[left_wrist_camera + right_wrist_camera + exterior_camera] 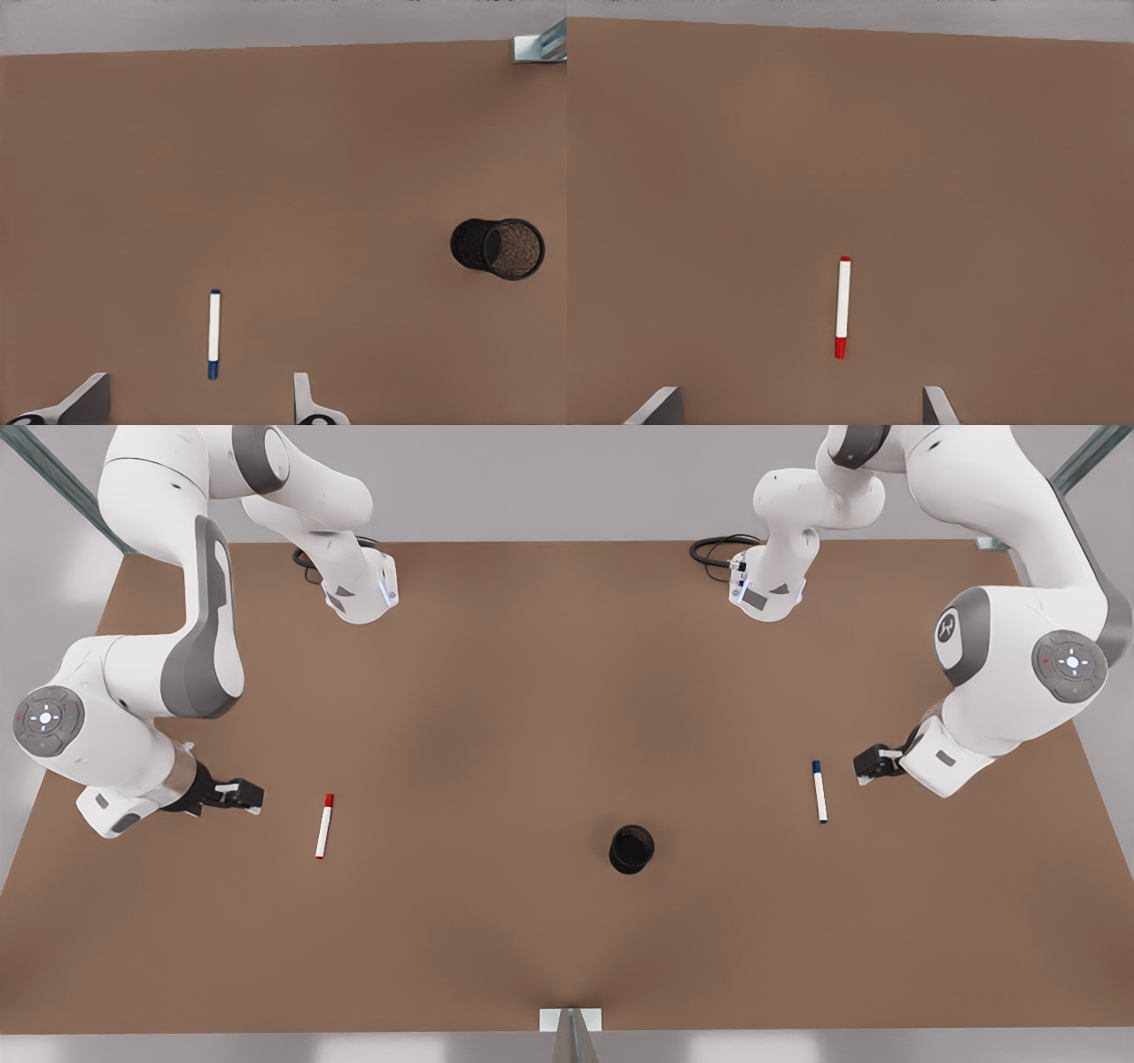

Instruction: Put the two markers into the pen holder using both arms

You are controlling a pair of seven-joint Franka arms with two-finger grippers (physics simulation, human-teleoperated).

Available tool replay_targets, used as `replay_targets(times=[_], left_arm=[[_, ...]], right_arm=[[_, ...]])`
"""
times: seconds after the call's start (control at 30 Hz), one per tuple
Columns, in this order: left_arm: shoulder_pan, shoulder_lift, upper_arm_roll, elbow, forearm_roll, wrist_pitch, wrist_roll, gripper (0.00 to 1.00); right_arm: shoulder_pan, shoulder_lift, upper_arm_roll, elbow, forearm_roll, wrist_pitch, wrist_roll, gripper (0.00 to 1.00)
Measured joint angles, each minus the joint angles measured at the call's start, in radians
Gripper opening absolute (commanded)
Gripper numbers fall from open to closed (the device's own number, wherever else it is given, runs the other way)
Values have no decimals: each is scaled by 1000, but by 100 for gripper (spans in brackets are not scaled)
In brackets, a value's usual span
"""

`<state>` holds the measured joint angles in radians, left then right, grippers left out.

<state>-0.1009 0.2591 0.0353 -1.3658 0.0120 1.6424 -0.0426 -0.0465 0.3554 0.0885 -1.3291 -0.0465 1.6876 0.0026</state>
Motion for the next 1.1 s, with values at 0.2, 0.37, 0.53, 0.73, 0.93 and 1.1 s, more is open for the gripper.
replay_targets(times=[0.2,0.37,0.53,0.73,0.93,1.1], left_arm=[[91,78,6,-199,-26,163,7,100],[139,89,7,-390,-46,345,23,100],[157,124,6,-578,-60,522,38,100],[156,222,6,-636,-89,706,49,100],[146,234,6,-714,-94,845,55,69],[137,239,5,-716,-91,892,65,62]], right_arm=[[4,45,2,-6,0,23,2,100],[5,108,21,-151,1,111,5,100],[-8,243,20,-186,2,216,15,100],[-29,322,19,-194,2,304,31,100],[-46,363,19,-227,2,366,49,97],[-55,368,20,-278,0,417,56,70]])
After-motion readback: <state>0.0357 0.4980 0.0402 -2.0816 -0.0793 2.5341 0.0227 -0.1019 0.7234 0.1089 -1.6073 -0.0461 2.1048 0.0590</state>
